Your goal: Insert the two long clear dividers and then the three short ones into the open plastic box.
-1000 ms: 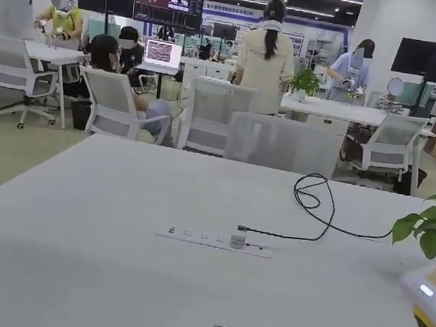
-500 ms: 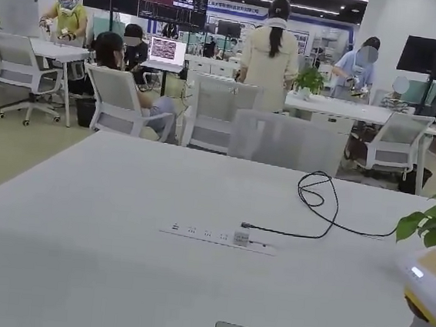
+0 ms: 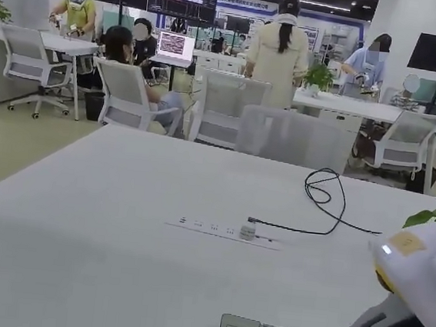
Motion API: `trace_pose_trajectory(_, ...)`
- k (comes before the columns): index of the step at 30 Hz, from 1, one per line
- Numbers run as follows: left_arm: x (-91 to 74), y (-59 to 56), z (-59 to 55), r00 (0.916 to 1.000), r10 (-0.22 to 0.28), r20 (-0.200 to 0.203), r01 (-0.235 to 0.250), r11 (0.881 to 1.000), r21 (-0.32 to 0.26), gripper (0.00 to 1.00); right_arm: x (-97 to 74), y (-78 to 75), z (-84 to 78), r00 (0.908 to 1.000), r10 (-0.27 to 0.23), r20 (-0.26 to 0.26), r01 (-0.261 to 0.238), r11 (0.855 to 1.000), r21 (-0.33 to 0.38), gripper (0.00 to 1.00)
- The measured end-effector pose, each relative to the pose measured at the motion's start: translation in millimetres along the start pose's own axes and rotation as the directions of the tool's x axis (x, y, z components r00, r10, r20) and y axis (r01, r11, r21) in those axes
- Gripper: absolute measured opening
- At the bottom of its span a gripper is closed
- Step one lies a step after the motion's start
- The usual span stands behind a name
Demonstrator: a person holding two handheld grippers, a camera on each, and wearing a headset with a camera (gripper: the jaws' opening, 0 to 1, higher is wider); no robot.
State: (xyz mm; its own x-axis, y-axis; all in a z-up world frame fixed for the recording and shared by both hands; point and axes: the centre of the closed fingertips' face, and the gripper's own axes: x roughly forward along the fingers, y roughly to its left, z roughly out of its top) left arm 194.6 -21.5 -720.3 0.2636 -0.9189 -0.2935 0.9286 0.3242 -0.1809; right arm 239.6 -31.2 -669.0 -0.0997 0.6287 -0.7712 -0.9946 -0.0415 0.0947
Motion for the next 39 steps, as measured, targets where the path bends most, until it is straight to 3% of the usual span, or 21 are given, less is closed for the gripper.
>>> trace_pose_trajectory(18,-13.5,7.1,-14.3,0.9986,0.053,-0.001,-0.053,0.998,-0.034,0.93,41.2,-34.3,-7.1,0.9995,-0.006,-0.031,0.005,1.0,-0.007,0.03)
trace_pose_trajectory(27,-18.5,11.7,-19.8,0.9976,0.069,-0.005,-0.07,0.996,-0.051,0.96,64.0,-42.1,-21.0,0.9985,0.003,-0.055,-0.003,1.0,-0.009,0.03)
trace_pose_trajectory(39,-20.1,10.8,-24.0,0.9971,0.076,-0.005,-0.076,0.995,-0.069,0.98,76.4,-47.3,-35.1,0.9974,0.007,-0.071,-0.006,1.0,0.009,0.03)
